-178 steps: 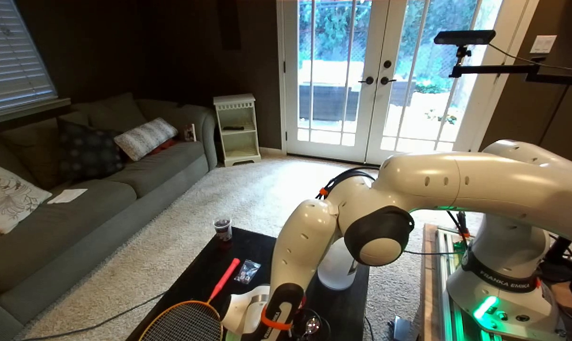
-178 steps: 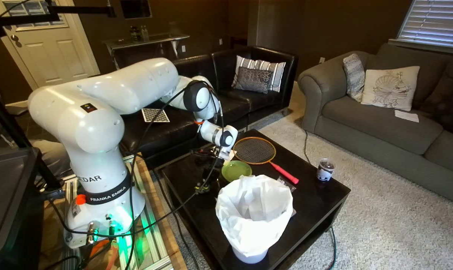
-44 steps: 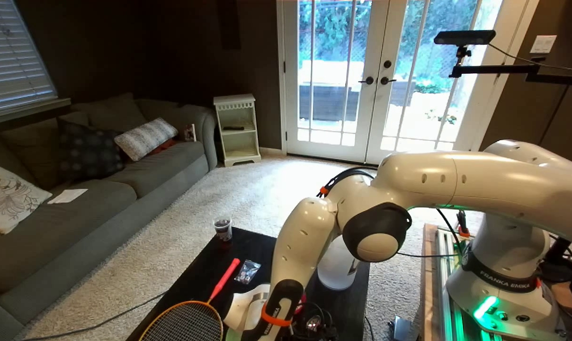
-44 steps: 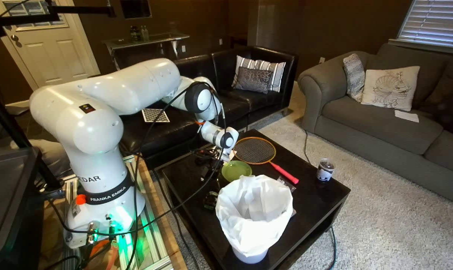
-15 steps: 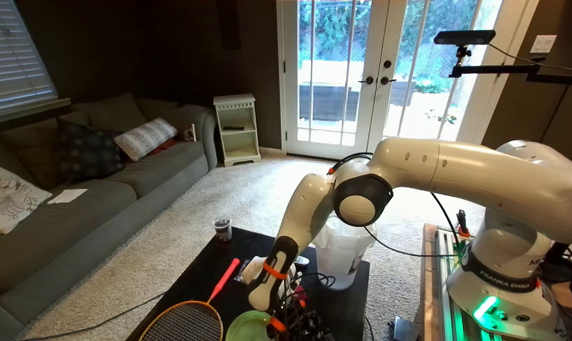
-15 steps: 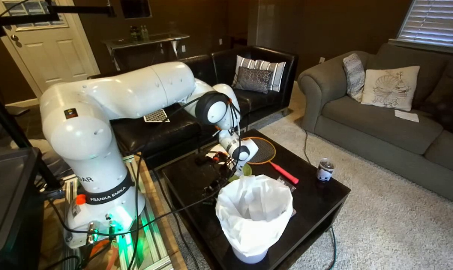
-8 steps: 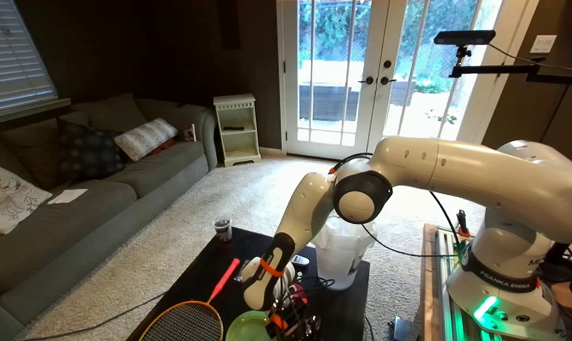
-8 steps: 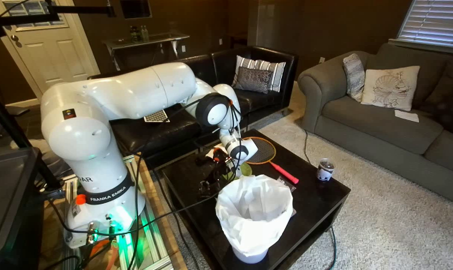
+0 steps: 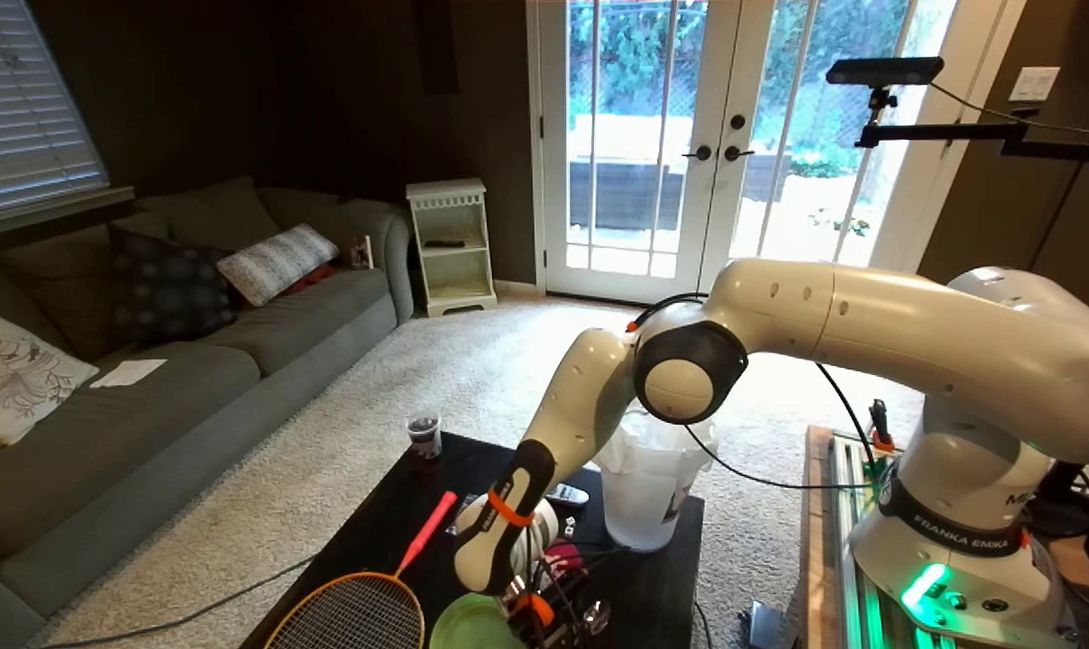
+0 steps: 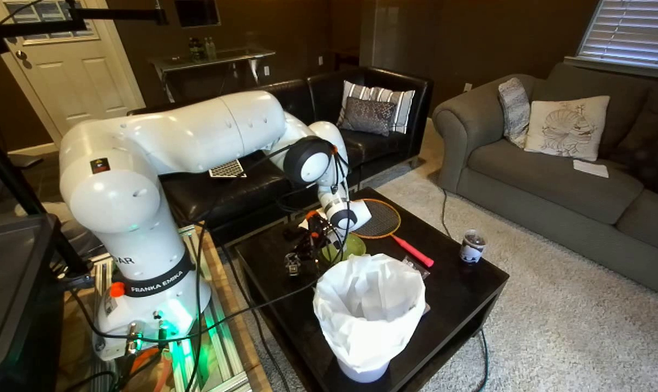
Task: Flip the toy car
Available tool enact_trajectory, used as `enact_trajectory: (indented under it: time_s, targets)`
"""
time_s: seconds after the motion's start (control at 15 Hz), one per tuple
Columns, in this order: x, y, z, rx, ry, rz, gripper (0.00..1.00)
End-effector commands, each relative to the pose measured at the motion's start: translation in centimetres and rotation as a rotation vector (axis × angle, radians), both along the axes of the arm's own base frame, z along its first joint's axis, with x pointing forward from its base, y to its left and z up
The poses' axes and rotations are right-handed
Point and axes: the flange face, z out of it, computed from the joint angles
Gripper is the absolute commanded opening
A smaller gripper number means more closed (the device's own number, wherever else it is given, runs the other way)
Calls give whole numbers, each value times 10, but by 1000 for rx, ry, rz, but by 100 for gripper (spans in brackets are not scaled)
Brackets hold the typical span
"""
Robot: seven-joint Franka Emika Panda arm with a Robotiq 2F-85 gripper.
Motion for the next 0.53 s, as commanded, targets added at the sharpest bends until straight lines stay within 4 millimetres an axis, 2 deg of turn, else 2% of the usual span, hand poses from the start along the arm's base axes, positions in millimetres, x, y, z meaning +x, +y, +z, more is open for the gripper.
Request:
enact_trajectory:
  time_s: [0.0,0.47]
  targets:
    - [-4,3,-10,166,-82,38,7]
    - [-13,3,-12,447,-215,172,7]
